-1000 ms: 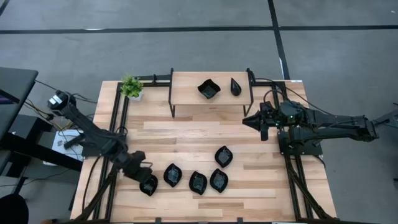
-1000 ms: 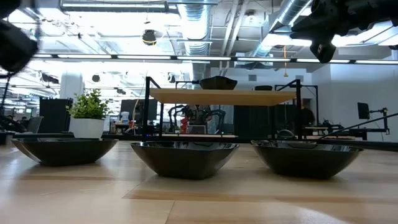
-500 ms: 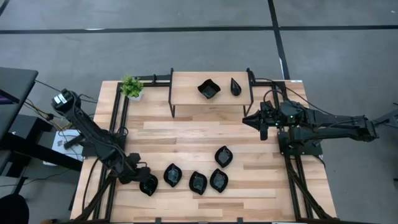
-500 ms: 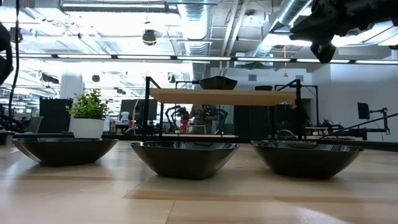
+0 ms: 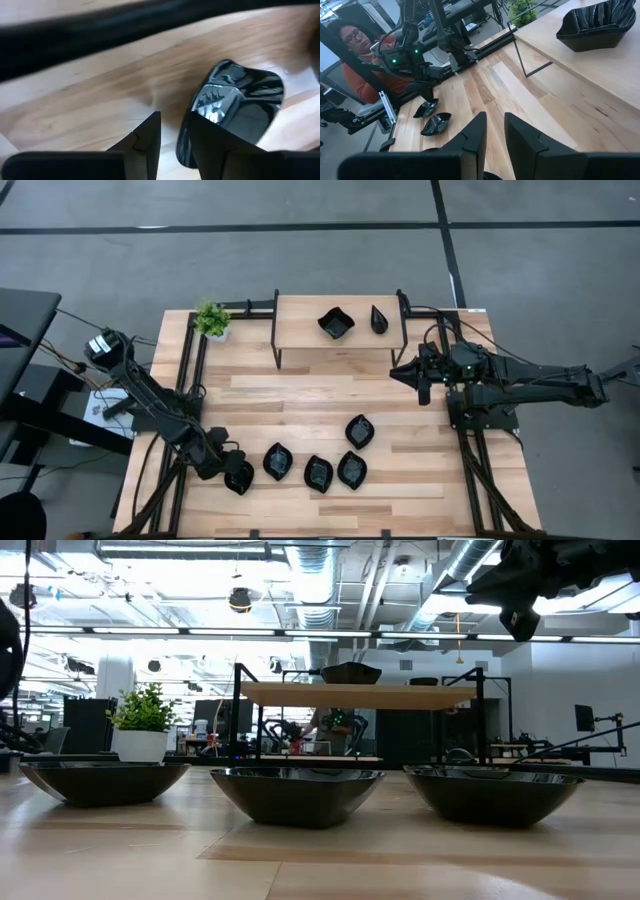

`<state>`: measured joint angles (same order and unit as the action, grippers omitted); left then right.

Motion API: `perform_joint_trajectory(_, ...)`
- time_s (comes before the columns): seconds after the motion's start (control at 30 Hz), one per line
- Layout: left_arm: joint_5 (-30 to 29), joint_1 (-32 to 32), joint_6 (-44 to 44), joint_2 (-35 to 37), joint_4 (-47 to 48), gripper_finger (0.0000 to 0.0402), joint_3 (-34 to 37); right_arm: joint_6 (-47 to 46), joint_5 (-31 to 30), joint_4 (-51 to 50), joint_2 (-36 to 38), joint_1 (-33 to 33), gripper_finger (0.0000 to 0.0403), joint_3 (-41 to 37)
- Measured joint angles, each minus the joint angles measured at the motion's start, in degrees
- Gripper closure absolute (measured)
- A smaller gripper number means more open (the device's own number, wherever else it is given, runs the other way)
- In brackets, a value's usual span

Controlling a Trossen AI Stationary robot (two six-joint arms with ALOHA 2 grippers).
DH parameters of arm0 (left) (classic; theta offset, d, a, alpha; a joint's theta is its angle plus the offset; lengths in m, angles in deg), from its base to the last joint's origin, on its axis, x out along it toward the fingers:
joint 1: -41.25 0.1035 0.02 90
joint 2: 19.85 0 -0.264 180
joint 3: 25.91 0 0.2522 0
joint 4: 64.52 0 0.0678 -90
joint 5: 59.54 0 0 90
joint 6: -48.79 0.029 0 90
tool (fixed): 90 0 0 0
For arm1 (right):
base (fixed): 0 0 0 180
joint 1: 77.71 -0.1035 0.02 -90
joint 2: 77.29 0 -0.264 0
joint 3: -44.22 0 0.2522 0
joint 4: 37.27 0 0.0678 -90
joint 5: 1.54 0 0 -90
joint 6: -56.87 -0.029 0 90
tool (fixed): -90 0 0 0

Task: Pick & Place Mini shaped plates
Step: Put the leaf shaped plate on the shelf

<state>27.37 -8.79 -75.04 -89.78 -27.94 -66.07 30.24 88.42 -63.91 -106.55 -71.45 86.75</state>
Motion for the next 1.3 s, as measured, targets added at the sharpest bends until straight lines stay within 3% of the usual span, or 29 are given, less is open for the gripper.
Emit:
perform_joint_trajectory(0.6,-0.40,0.00,0.57,-2.07,-1.04,0.0305,-0.04,-0.44,-0.02,0.02,0.02,-0.02,0.0339,0.00)
perform_joint_trajectory(0.73,-0.38,0.00,0.57,-2.08,-1.06,0.0328,-0.04,-0.44,-0.02,0.02,0.00,-0.02,0.0339,0.00)
perform_joint_trajectory(0.9,-0.73,-0.02,0.57,-1.99,-1.46,0.0389,-0.13,-0.44,-0.02,0.02,0.00,-0.02,0.0339,0.00)
perform_joint_trajectory(1.0,-0.88,-0.02,0.59,-1.83,-1.46,0.0393,-0.15,-0.43,-0.02,0.02,0.00,-0.02,0.0339,0.00)
perform_joint_trajectory(1.3,-0.84,0.00,5.26,7.38,-1.06,0.0396,-0.09,-0.42,-0.02,0.02,0.00,-0.01,0.0339,0.00)
